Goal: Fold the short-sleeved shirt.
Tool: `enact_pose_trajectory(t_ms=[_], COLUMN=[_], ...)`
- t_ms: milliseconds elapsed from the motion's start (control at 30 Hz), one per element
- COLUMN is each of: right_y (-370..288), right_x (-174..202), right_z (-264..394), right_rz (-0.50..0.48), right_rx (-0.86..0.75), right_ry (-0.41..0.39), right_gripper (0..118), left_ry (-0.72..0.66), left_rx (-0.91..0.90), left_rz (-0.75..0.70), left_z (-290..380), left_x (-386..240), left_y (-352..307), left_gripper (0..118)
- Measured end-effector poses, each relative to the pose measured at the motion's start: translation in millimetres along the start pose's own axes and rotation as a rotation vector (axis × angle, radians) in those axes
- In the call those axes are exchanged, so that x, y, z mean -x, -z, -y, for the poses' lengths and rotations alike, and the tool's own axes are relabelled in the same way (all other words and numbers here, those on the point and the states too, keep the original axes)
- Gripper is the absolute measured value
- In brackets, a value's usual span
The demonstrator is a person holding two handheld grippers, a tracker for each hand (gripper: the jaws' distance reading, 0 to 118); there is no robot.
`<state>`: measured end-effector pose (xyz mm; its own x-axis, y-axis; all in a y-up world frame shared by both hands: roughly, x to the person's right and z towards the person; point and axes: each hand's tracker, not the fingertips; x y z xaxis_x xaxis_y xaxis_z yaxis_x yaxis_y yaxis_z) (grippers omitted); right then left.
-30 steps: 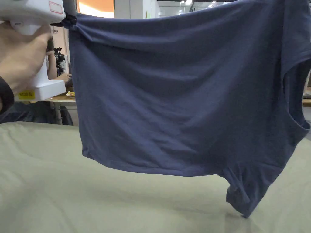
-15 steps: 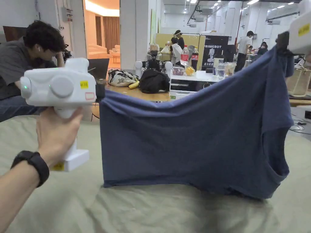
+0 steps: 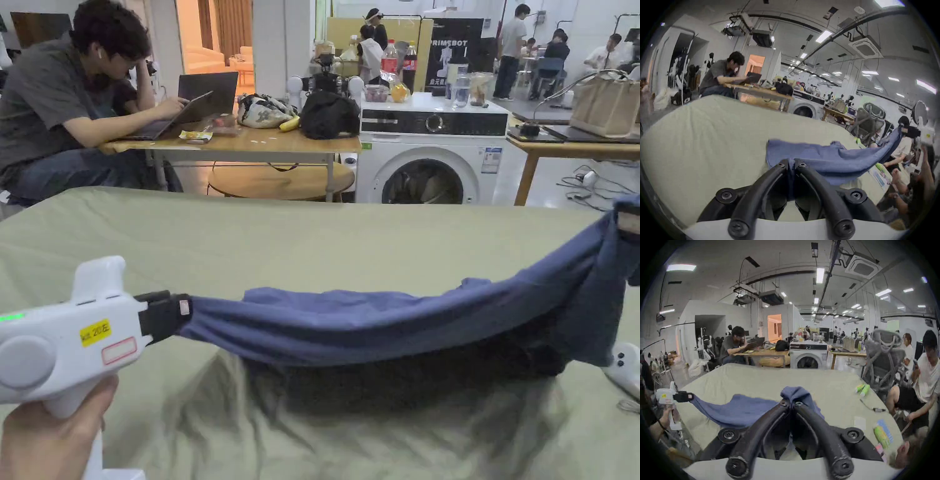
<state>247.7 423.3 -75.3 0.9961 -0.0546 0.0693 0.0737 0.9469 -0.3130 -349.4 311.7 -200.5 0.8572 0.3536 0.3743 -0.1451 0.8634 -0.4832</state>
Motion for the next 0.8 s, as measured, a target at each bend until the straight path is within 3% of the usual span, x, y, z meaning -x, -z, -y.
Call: enact_pose_trajectory(t_ms=[267,400,467,500,533,600,633,800], right_y=[-24.0,-12.2,-9.6,-10.5,-11.4,-10.3,-11.6,-9.1], right_x=[12.6,15.2,12.8,14.3,15.4,17.0,18.8,39.0], right_z=[140.7,187.9,205.6,208.6,210.5,207.1,200.3,157.8], right_rz=[-0.039,-0.024,-0.02,-0.015,-0.023,-0.006,0.005,0.013], right_rx=[0.169,0.276,0.272,0.28,0.275,0.25,0.205,0.037], right_ry=[0.175,0.184,0.178,0.161,0.149,0.124,0.105,0.08], right_gripper=[0,0,0,4,24,65,71,71], left_ry=[-0.054,-0.201,-0.219,-0.205,-0.115,-0.035,-0.011,0.178], left_rx=[0.197,0.289,0.156,0.144,0.165,0.145,0.115,-0.048], left_rz=[-0.087,-0.053,-0.039,-0.055,-0.099,-0.134,-0.125,-0.139], left_z=[85.4,107.0,110.9,99.4,90.0,75.7,71.2,28.0], left_x=[29.9,51.6,54.6,44.3,38.8,27.8,21.3,-27.4], left_y=[-24.5,-17.4,-24.8,-27.7,-29.3,-34.2,-35.7,-44.5], left_gripper=[1,1,5,15,36,64,69,69])
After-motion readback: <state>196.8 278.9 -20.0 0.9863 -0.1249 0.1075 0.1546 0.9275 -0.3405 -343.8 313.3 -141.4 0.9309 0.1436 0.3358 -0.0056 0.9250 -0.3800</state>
